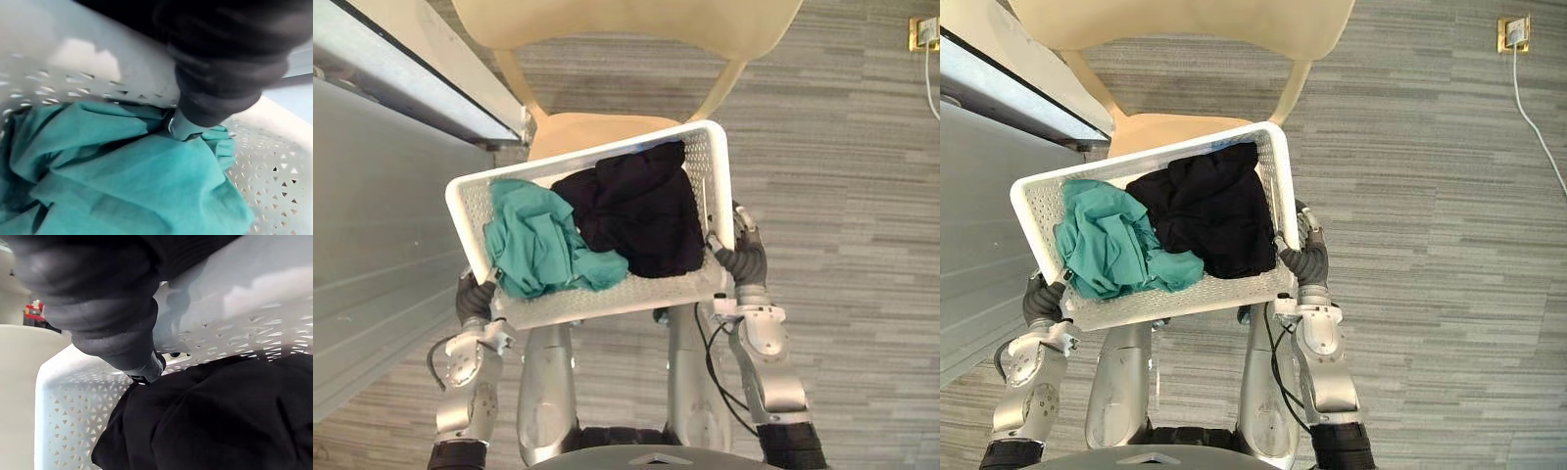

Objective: Pick up the laundry basket with both hands and put the clothes into the washing machine.

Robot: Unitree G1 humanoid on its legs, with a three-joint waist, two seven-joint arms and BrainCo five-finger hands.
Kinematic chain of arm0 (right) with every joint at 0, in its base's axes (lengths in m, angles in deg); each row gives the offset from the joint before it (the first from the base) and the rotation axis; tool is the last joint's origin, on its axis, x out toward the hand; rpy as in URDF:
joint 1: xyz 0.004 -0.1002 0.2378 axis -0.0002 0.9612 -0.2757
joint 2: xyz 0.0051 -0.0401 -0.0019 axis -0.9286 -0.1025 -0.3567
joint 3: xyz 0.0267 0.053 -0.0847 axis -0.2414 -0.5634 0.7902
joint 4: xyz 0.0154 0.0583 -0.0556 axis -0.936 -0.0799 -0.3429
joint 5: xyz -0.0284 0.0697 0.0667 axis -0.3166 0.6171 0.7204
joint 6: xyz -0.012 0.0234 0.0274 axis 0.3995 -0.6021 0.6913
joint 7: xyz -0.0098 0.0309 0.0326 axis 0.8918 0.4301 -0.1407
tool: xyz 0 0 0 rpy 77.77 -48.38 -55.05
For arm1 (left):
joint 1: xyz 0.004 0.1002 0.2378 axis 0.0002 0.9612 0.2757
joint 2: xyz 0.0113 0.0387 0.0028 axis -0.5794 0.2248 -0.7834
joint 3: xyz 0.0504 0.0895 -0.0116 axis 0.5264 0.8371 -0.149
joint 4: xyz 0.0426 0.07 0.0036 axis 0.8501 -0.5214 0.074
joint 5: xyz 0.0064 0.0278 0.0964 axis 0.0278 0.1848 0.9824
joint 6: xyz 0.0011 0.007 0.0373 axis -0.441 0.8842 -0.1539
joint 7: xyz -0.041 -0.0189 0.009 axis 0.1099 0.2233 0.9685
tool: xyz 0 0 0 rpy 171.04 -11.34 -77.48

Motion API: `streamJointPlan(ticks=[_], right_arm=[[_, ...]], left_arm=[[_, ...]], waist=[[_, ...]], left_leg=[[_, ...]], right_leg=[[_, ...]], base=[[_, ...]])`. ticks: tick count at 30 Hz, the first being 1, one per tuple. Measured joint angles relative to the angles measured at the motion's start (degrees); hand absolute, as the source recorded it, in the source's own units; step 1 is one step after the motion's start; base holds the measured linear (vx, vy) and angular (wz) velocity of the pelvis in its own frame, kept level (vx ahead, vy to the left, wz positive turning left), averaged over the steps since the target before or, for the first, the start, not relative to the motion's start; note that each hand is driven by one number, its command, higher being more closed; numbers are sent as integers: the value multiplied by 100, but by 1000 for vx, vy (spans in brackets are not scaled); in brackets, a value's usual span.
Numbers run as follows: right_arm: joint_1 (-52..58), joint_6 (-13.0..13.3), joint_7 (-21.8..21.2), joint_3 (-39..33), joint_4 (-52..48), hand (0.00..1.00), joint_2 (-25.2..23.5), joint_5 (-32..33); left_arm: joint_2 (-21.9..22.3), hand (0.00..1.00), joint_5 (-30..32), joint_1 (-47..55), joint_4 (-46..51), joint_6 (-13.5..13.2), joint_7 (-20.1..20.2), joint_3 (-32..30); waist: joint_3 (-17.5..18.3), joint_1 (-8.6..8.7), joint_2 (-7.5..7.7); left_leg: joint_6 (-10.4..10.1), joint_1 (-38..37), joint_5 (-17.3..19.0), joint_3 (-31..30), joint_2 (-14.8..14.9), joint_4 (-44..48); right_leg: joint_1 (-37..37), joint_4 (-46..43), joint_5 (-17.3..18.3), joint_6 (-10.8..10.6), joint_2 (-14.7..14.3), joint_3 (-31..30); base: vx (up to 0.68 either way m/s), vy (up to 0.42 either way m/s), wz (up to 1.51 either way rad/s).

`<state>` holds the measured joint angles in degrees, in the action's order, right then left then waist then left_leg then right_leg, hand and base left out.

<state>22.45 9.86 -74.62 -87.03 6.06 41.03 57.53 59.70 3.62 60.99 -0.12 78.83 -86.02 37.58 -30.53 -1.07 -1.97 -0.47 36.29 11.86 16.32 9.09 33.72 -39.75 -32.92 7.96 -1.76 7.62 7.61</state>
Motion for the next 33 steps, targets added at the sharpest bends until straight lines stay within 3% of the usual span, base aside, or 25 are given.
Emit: streamJointPlan(ticks=[10,11,21,33], right_arm=[[-659,66,254,-137,758,100,39,-2],[-732,70,255,-163,829,0,44,-2],[-1420,-107,498,-375,1515,0,92,125],[-1340,-171,749,-503,1445,0,-26,3]], left_arm=[[-2,100,231,-641,-449,1,-426,104],[-2,0,243,-707,-487,1,-457,104],[45,0,150,-1598,-966,-193,-709,7],[355,0,112,-1645,-1013,-206,-930,-11]], waist=[[1,-1,-3],[2,0,-5],[8,-104,-15],[26,-90,-37]], left_leg=[[74,-35,-192,29,-20,-302],[79,-36,-196,39,-19,-319],[84,-39,-469,115,-23,-590],[88,-146,-491,205,22,-581]], right_leg=[[171,609,-401,-18,-90,21],[171,632,-412,-22,-90,10],[202,988,-790,4,-154,-34],[263,979,-812,24,-178,-78]], base=[[14,24,-3],[-52,3,-4],[-30,-6,-3],[1,-3,-1]])
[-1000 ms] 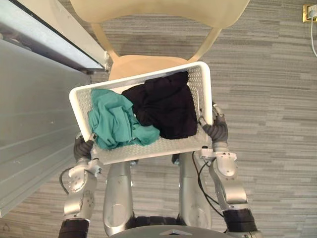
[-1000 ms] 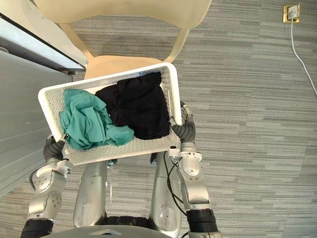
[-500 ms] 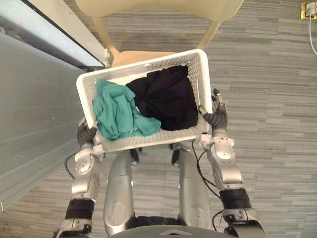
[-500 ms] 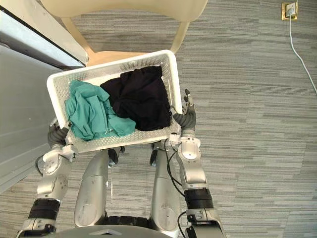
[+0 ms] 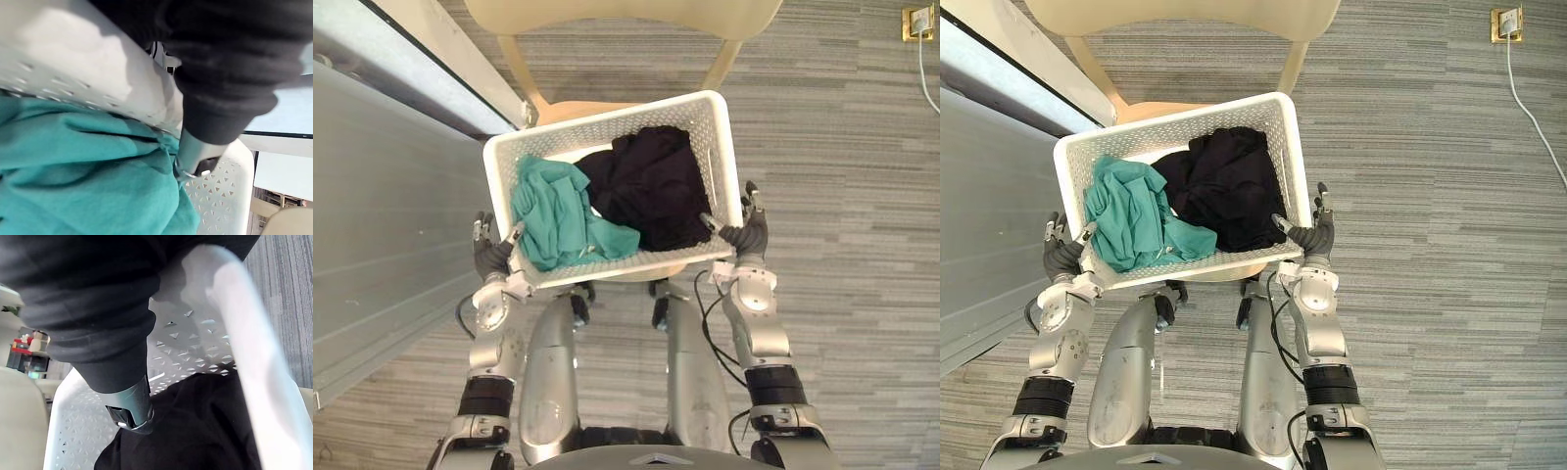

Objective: Pick up the laundry basket with both hands and put the clothes into the washing machine.

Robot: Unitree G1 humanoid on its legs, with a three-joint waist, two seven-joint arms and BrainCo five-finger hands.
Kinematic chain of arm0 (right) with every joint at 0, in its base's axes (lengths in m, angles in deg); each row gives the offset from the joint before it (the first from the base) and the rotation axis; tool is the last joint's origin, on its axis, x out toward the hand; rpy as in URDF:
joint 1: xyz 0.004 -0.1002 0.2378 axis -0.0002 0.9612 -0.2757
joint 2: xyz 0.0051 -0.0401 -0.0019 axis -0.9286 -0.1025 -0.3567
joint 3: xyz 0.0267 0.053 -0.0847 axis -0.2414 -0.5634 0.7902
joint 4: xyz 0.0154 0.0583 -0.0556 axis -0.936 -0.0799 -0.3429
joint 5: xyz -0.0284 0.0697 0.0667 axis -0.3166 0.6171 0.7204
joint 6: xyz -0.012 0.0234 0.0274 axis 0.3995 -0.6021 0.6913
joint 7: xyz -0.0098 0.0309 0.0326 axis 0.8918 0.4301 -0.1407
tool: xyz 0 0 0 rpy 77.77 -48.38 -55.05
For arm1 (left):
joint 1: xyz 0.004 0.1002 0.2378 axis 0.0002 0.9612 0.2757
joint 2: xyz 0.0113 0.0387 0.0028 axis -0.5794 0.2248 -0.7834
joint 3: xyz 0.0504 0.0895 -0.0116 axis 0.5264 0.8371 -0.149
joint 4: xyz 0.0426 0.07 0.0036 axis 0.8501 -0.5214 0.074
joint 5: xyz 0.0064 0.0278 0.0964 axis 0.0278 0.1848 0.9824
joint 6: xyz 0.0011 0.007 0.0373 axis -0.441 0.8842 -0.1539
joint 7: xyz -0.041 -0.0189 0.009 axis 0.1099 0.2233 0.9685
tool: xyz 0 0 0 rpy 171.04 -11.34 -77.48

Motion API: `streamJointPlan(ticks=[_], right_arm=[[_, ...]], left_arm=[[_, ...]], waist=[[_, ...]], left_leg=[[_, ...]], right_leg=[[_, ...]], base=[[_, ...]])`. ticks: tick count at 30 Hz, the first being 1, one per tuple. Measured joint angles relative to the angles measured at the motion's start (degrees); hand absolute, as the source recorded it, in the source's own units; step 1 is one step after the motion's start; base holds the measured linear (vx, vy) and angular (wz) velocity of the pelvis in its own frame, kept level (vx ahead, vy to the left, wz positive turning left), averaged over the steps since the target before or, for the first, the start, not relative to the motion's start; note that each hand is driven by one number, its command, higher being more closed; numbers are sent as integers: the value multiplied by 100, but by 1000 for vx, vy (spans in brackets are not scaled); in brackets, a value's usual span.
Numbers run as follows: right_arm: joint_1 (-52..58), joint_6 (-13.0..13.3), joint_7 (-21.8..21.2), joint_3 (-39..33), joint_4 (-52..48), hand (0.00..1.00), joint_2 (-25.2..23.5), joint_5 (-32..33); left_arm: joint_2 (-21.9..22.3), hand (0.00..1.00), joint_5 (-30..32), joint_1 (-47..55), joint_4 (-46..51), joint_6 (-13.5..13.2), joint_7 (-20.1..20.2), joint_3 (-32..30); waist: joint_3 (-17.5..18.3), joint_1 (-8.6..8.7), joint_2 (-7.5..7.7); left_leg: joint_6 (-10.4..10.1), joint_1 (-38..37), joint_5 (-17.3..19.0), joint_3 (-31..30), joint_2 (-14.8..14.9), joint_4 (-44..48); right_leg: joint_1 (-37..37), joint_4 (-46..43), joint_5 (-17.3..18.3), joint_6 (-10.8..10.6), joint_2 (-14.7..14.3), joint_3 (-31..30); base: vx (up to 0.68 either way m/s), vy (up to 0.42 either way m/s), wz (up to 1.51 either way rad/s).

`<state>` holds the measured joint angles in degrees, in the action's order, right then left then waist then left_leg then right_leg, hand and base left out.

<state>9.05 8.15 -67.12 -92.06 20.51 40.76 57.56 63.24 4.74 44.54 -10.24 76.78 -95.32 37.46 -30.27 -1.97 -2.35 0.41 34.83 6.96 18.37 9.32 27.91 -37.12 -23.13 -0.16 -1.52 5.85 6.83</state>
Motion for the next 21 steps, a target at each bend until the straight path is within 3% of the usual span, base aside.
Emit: streamJointPlan(ticks=[6,11,21], right_arm=[[604,19,223,-4,-890,0,-157,-10],[948,244,378,11,-1218,0,-311,-221],[1301,472,435,77,-1698,0,-368,-221]], left_arm=[[232,0,175,238,684,-8,-325,-10],[343,0,412,406,1128,-180,-432,-18],[347,0,573,633,1383,-242,-551,-27]], waist=[[35,11,-16],[391,37,-64],[393,71,-68]], left_leg=[[-19,-117,19,28,37,-3],[-23,-126,40,47,40,-6],[-22,-200,39,70,67,-8]], right_leg=[[114,29,-5,5,-26,-3],[115,49,-2,1,-33,-23],[196,105,-26,-6,-79,-57]], base=[[24,-17,-2],[4,-2,-1],[1,-5,-1]])
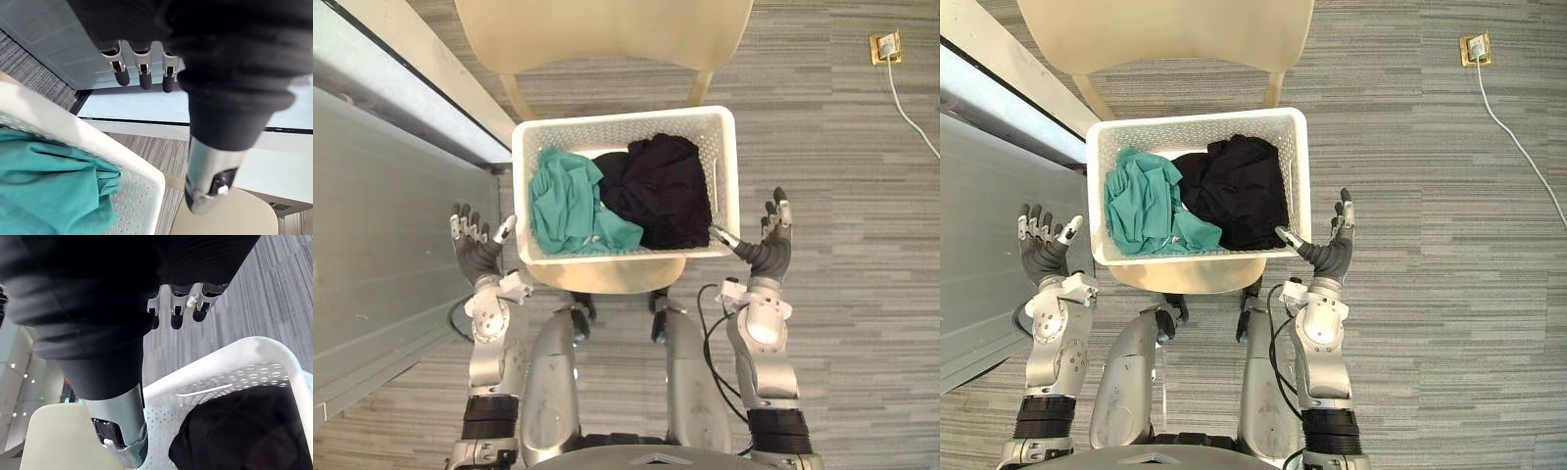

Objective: Pick up the laundry basket with both hands and put the clothes into the washing machine.

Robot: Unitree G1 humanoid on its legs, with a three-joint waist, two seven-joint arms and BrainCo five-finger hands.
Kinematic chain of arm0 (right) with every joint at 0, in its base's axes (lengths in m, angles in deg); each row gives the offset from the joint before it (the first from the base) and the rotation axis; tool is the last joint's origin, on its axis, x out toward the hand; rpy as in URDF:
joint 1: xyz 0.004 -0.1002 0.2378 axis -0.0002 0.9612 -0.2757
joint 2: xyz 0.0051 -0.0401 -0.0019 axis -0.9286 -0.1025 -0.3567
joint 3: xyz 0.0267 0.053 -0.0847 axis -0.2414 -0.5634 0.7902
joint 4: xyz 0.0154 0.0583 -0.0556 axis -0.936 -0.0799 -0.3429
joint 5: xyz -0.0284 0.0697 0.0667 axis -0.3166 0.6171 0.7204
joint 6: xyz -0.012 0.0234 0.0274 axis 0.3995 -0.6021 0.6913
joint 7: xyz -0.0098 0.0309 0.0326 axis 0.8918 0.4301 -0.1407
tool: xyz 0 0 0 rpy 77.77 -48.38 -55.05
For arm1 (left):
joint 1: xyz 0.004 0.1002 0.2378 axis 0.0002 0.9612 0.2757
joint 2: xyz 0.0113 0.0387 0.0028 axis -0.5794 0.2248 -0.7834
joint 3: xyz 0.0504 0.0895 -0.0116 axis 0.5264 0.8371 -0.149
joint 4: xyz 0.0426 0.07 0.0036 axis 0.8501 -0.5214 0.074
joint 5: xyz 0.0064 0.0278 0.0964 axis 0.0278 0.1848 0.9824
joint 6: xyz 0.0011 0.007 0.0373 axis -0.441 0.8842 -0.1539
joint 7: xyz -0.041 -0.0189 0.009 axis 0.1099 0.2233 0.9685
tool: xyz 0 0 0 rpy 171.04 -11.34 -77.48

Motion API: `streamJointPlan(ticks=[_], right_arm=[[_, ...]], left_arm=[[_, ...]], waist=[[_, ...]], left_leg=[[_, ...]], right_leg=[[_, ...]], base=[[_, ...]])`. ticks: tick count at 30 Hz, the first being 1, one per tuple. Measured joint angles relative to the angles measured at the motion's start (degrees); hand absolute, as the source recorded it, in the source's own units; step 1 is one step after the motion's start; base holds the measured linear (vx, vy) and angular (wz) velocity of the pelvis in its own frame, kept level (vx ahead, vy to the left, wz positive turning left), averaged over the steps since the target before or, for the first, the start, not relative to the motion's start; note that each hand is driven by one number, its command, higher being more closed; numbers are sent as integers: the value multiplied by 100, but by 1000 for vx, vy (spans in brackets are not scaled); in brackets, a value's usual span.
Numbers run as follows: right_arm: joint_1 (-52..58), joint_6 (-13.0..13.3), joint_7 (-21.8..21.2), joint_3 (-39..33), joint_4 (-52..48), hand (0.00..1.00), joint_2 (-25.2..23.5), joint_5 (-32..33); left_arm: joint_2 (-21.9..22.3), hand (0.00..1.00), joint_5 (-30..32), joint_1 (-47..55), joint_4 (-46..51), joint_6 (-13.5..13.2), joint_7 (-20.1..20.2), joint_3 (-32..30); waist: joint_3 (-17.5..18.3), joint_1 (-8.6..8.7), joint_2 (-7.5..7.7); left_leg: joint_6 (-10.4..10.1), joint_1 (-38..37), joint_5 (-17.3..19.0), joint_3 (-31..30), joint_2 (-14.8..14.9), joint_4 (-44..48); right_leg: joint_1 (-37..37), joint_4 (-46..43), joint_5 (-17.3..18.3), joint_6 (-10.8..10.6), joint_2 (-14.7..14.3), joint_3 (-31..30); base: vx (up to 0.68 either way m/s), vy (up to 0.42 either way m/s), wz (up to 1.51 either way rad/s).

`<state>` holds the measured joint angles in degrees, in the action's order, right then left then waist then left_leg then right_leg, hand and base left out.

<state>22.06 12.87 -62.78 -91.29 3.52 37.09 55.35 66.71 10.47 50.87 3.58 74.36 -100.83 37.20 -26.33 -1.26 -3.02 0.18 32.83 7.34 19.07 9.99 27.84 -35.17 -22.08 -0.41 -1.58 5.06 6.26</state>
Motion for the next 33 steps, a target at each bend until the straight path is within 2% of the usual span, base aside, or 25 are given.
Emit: streamJointPlan(ticks=[12,19,26,29,33], right_arm=[[331,101,41,68,-589,0,-99,0],[1007,227,3,329,-814,0,-98,-5],[1469,266,-488,495,-575,0,-99,4],[1517,264,-693,484,-22,0,-102,12],[1662,265,-867,428,366,0,-104,236]], left_arm=[[22,0,-3,349,476,-24,3,-177],[14,0,-9,1019,844,-110,121,-138],[5,0,-71,1478,813,-108,540,164],[-45,0,-84,1599,551,-102,717,165],[-1,0,-143,1781,5,-48,946,263]], waist=[[-4,34,6],[-16,55,36],[-1,148,154],[186,154,278],[482,155,289]], left_leg=[[-32,-31,86,-4,101,176],[-155,-718,327,-14,104,294],[-230,-1701,248,-172,-47,-46],[-290,-2017,122,-291,-87,-362],[-310,-2301,-58,-512,-87,-689]], right_leg=[[16,-172,79,16,-55,-8],[550,-561,502,-9,-17,-36],[1434,-702,779,63,89,127],[1770,-545,848,105,75,285],[2240,-227,842,170,29,613]], base=[[15,-12,-2],[13,-16,2],[47,-43,16],[56,-92,25],[67,-81,38]])
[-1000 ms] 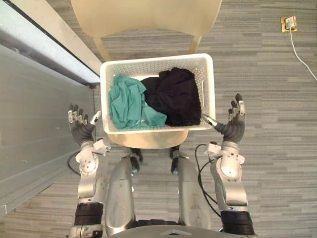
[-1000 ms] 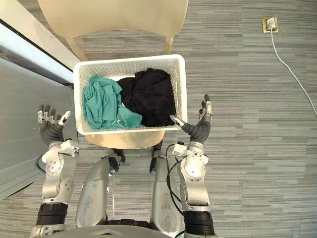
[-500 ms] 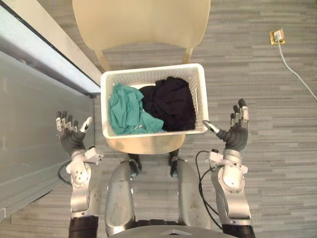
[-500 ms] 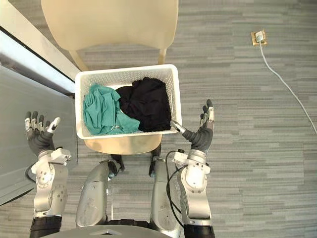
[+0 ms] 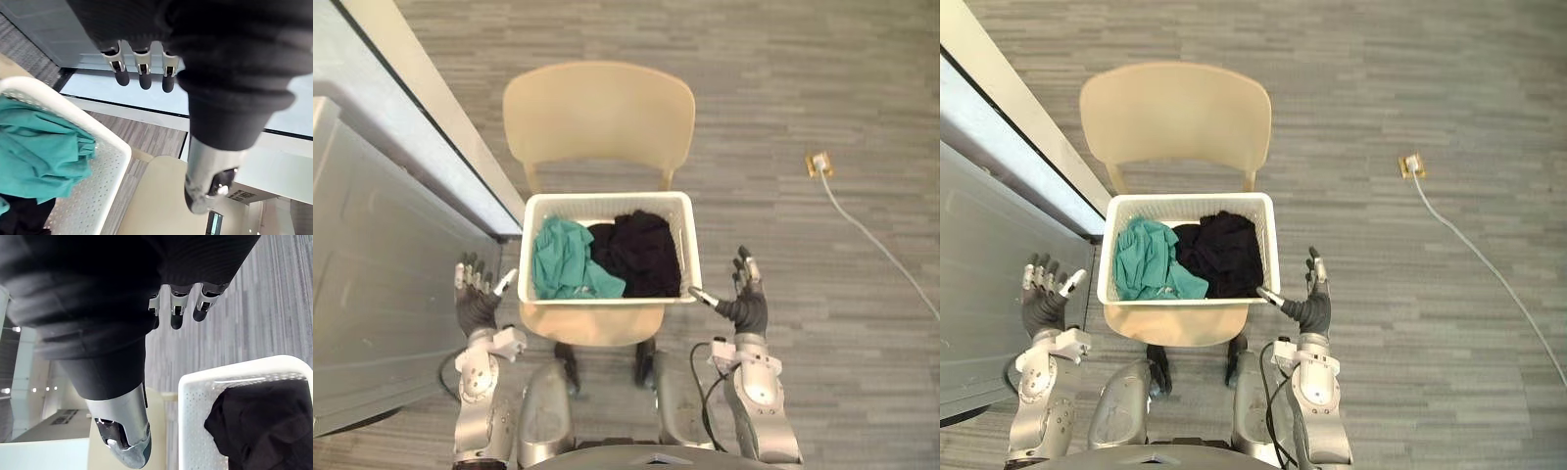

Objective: Pick up the laundry basket with both hands and put the clothes into the washing machine.

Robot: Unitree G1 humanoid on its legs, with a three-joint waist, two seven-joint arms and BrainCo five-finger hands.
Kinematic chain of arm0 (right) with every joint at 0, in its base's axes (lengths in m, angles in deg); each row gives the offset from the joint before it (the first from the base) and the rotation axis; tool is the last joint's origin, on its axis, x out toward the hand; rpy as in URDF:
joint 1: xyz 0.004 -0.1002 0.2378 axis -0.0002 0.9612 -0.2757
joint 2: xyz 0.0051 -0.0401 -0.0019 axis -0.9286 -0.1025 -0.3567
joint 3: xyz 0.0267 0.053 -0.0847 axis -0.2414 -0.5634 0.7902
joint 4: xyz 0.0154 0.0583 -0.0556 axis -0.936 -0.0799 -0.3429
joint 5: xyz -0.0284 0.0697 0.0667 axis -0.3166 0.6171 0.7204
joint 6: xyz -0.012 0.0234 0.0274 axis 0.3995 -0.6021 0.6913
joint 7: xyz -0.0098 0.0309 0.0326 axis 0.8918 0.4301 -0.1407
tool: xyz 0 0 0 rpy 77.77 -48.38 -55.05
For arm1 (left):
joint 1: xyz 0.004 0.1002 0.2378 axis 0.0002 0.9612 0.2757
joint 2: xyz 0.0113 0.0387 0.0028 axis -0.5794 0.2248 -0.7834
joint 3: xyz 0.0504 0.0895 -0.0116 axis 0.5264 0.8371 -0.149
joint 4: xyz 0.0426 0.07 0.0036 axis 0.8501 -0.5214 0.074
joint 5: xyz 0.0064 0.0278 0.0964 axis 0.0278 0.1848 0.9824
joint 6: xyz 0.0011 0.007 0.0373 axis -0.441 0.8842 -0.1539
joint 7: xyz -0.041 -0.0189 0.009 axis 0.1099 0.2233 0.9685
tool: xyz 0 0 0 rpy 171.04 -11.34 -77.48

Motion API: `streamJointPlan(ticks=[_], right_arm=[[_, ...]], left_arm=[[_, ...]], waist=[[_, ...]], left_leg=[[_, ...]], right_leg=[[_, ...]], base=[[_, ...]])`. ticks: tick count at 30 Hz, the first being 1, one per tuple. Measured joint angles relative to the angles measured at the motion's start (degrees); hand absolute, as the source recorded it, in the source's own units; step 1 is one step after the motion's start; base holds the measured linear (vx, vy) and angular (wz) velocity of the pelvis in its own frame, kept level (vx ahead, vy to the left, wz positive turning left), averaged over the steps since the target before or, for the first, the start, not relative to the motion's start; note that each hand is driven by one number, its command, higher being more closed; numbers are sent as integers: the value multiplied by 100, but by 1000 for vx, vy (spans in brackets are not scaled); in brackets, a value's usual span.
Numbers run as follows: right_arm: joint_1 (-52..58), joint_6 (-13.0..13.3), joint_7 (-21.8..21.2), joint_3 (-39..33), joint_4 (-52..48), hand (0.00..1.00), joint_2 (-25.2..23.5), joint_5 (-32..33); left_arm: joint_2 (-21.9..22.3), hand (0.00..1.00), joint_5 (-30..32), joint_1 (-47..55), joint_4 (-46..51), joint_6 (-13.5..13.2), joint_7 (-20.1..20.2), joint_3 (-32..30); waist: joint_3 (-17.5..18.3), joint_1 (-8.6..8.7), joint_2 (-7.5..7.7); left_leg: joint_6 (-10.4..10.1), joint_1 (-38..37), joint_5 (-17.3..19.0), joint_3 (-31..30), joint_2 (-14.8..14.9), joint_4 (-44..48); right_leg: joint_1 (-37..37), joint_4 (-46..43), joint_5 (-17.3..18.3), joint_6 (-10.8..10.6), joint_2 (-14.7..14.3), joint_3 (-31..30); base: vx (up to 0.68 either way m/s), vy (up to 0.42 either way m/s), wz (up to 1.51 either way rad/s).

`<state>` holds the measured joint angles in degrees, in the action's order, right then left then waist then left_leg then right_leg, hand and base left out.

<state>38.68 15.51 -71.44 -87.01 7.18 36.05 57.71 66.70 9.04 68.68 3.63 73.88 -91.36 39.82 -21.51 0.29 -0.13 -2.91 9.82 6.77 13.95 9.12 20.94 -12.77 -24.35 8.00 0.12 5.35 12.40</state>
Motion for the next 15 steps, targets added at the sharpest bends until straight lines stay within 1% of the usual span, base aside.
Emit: streamJointPlan(ticks=[1,3,4,5,6,7,8,9,10,11,12,13,14,15], right_arm=[[64,-5,-113,-58,48,0,2,205],[60,-5,-126,-104,90,0,-14,328],[12,-18,-152,-234,285,0,-47,535],[13,-24,-182,-277,338,0,-79,611],[18,-29,-253,-337,436,0,-119,697],[89,-59,-288,-419,460,0,-143,765],[132,-67,-318,-454,463,0,-143,793],[236,-92,-336,-501,473,0,-145,794],[300,-107,-339,-501,473,0,-146,799],[354,-123,-345,-505,483,0,-177,891],[386,-134,-345,-528,514,0,-207,917],[397,-154,-354,-598,643,0,-272,923],[377,-179,-361,-603,844,0,-450,934],[339,-198,-358,-590,960,0,-581,942]], left_arm=[[57,0,-122,65,-150,95,188,8],[60,0,-163,71,-213,125,275,21],[75,0,-162,96,-328,164,398,23],[96,0,-163,124,-347,192,437,11],[146,0,-161,205,-344,207,516,-5],[182,0,-154,326,-380,235,597,19],[209,0,-152,378,-422,247,621,35],[257,0,-147,436,-575,299,646,66],[258,0,-146,448,-642,333,678,89],[261,0,-144,455,-703,350,748,137],[263,0,-142,411,-736,350,749,159],[265,0,-140,332,-759,354,746,194],[211,0,-75,246,-760,350,745,208],[186,0,-34,223,-793,351,743,220]], waist=[[136,-30,-19],[208,-11,-10],[318,5,-38],[383,-12,-96],[431,-38,-165],[510,-28,-246],[550,-13,-281],[758,15,-313],[877,59,-350],[1066,173,-431],[1119,209,-485],[1196,244,-446],[1276,220,-274],[1318,197,-147]], left_leg=[[118,-29,-87,26,7,14],[328,63,-285,199,11,153],[429,74,-467,421,42,144],[430,83,-355,544,124,253],[465,96,82,814,384,1198],[430,0,410,813,523,2042],[351,-126,523,798,564,2342],[223,-365,644,771,600,2660],[217,-500,639,744,617,2684],[188,-855,550,585,664,2259],[20,-971,666,535,554,1898],[60,-1027,786,555,437,1542],[43,-1100,813,515,242,1062],[-12,-1240,849,506,100,599]], right_leg=[[112,-19,79,27,27,145],[179,-7,111,45,61,281],[334,215,64,130,142,471],[395,310,17,188,131,587],[522,338,17,245,84,667],[657,382,4,260,54,723],[720,442,-29,266,38,733],[749,609,-148,236,14,757],[749,717,-230,219,7,783],[754,933,-452,97,-24,899],[748,1030,-559,53,-50,918],[754,1254,-768,79,-74,939],[746,1559,-1016,72,-38,941],[744,1755,-1219,70,4,944]], base=[[40,-67,45],[11,-68,61],[-69,-35,62],[-82,-33,48],[-79,3,22],[-40,12,15],[-34,80,13],[-1,110,10],[10,192,32],[17,123,41],[-14,164,44],[-65,119,24],[-114,198,13],[-148,220,8]])
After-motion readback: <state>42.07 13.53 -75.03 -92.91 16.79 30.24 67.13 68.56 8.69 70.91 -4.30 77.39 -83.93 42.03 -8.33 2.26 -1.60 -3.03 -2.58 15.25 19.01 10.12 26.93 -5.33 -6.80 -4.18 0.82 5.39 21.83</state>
